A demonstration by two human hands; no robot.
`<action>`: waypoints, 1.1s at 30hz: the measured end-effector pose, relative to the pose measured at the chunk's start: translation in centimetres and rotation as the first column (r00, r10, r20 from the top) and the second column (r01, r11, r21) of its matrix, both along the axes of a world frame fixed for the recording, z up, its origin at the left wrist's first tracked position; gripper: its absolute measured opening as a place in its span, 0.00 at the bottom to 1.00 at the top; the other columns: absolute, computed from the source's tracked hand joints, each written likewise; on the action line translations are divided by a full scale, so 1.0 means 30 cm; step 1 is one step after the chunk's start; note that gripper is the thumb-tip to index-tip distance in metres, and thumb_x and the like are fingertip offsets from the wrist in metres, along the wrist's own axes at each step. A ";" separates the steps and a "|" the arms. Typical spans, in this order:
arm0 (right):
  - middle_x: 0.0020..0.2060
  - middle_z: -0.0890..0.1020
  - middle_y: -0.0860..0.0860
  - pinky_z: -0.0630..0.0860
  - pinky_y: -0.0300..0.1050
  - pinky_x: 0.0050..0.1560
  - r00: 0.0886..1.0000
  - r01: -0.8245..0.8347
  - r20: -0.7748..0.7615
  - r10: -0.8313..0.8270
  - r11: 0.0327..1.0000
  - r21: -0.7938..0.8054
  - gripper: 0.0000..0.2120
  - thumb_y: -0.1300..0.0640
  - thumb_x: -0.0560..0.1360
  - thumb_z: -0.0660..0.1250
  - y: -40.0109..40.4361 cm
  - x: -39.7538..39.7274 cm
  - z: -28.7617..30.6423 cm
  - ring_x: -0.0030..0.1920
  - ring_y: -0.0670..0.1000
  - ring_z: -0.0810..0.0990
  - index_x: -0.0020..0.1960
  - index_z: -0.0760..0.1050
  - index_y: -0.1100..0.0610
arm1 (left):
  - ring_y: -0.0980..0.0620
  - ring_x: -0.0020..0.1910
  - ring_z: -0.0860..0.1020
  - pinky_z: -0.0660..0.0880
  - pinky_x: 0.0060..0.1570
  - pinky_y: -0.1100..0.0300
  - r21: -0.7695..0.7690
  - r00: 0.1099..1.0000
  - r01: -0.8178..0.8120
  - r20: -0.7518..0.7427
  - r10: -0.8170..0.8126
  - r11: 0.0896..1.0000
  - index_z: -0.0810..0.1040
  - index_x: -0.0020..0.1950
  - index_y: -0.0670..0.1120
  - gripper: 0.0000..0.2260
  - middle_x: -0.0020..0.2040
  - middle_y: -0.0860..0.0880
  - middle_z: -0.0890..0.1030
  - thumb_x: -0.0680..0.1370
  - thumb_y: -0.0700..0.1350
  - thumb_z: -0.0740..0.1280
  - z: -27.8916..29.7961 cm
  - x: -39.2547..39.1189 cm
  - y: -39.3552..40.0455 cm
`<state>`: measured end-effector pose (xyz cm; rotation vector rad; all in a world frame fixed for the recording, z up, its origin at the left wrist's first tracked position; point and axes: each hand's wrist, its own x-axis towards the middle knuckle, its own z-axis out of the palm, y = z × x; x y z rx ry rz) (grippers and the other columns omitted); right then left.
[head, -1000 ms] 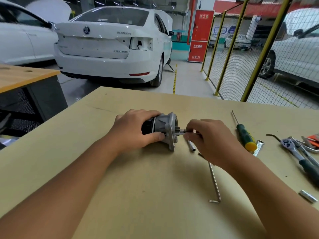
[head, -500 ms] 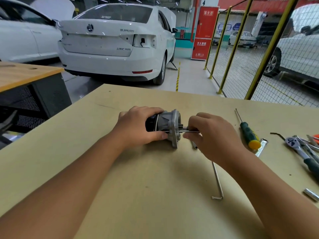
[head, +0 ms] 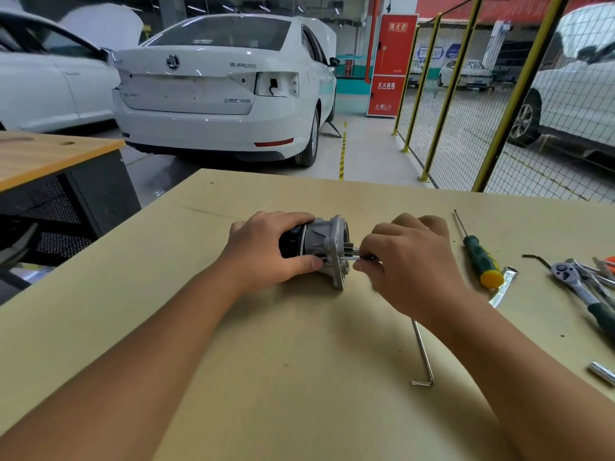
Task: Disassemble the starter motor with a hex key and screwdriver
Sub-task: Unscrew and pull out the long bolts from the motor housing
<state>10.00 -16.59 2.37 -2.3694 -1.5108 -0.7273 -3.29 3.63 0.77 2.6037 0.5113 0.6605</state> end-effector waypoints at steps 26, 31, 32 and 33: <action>0.39 0.76 0.50 0.75 0.53 0.40 0.963 -0.152 -0.222 0.153 0.988 0.025 0.10 0.48 0.78 0.70 0.014 0.013 0.017 0.39 0.56 0.75 0.46 0.80 0.55 | 0.53 0.65 0.74 0.69 0.68 0.43 0.007 0.999 0.046 -0.026 -0.046 0.999 0.73 0.73 0.65 0.36 0.64 0.62 0.80 0.64 0.69 0.71 0.009 -0.009 0.019; 0.44 0.77 0.54 0.76 0.53 0.45 0.947 -0.208 -0.246 0.207 0.978 0.021 0.09 0.57 0.80 0.68 0.004 0.045 0.011 0.42 0.58 0.78 0.49 0.84 0.61 | 0.53 0.64 0.74 0.68 0.67 0.43 -0.001 0.999 0.049 -0.019 -0.049 0.999 0.73 0.73 0.64 0.32 0.63 0.63 0.79 0.68 0.68 0.68 0.013 -0.011 0.019; 0.44 0.78 0.54 0.75 0.53 0.46 0.954 -0.199 -0.226 0.195 0.980 0.007 0.08 0.57 0.79 0.69 0.005 0.046 0.009 0.43 0.58 0.78 0.49 0.84 0.60 | 0.52 0.64 0.73 0.67 0.67 0.43 0.001 0.998 0.053 -0.027 -0.053 0.999 0.73 0.73 0.65 0.32 0.63 0.62 0.79 0.68 0.68 0.67 0.012 -0.011 0.019; 0.45 0.78 0.52 0.74 0.52 0.48 0.969 -0.175 -0.178 0.171 0.985 -0.006 0.08 0.55 0.79 0.69 0.006 0.046 0.006 0.45 0.58 0.78 0.49 0.84 0.58 | 0.52 0.64 0.73 0.67 0.67 0.43 0.007 0.998 0.058 -0.034 -0.058 0.998 0.72 0.73 0.65 0.32 0.63 0.62 0.79 0.69 0.67 0.67 0.009 -0.012 0.020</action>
